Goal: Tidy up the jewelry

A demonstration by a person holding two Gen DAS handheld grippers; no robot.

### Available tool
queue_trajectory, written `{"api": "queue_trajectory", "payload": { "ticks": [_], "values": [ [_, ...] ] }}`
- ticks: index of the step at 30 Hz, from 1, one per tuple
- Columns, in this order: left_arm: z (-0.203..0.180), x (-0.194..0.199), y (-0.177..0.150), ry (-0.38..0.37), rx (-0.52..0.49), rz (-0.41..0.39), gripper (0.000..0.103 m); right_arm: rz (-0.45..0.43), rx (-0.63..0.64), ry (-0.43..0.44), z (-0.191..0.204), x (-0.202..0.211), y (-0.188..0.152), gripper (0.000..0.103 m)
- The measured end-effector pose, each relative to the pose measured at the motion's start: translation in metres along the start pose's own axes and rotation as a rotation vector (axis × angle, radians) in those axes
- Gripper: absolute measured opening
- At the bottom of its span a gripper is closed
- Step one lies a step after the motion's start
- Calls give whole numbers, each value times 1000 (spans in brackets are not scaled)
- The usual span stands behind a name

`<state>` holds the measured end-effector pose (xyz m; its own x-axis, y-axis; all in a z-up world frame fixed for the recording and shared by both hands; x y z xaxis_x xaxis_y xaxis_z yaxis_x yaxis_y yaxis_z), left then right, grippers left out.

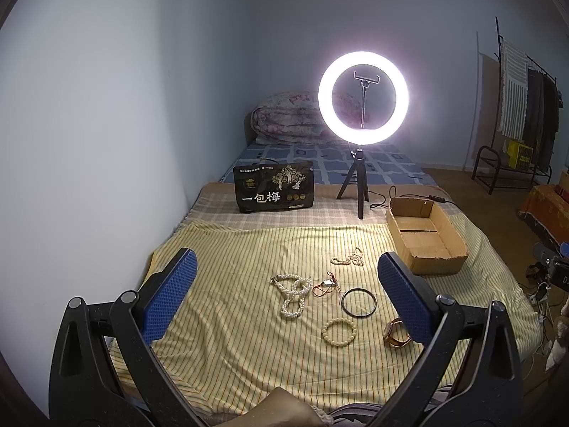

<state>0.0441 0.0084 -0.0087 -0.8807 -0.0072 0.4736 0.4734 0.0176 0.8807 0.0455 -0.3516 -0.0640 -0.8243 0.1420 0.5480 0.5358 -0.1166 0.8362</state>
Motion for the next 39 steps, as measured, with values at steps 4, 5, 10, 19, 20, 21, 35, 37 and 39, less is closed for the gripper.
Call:
{"api": "queue_trajectory", "payload": {
  "ticks": [4, 5, 10, 19, 20, 21, 35, 37, 39],
  "values": [
    [1, -3, 5, -1, 1, -2, 103, 0, -1, -1, 0, 0, 0, 103],
    [2, -4, 7, -1, 1, -2, 103, -1, -2, -1, 0, 0, 0, 103],
    [-3, 5, -3, 3, -1, -7, 103, -2, -3, -1, 1, 1, 0, 103],
    [-6, 7, 4, 0, 0, -8, 103, -1, -3, 0, 0, 1, 0, 103],
    [-5, 7, -1, 2, -1, -9, 103, -1, -3, 0, 0, 1, 0, 103],
    [-5, 8, 0, 1, -1, -9, 103, -1, -3, -1, 0, 1, 0, 103],
    [-13, 13, 5, -1, 6, -9, 103, -10, 3, -22, 3, 9, 5, 103],
    [-17, 14, 8, 0, 7, -9, 103, -13, 7, -30, 4, 9, 5, 103],
    [-21, 16, 11, 2, 9, -8, 103, -17, 12, -33, 6, 11, 5, 103]
  ]
}}
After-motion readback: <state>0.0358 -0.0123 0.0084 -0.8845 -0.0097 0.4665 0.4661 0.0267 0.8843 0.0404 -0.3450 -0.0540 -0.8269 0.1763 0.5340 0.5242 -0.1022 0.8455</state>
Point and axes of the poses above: each gripper's, at about its wrist camera, not at the fingertips, and x roughly against the way its jaws point, z to its left, y to its top, the point moved 4 cm from there along -x, roughly the way its jaws point, and after that the axes turned 1 degree about x, right-handed, at the moved point
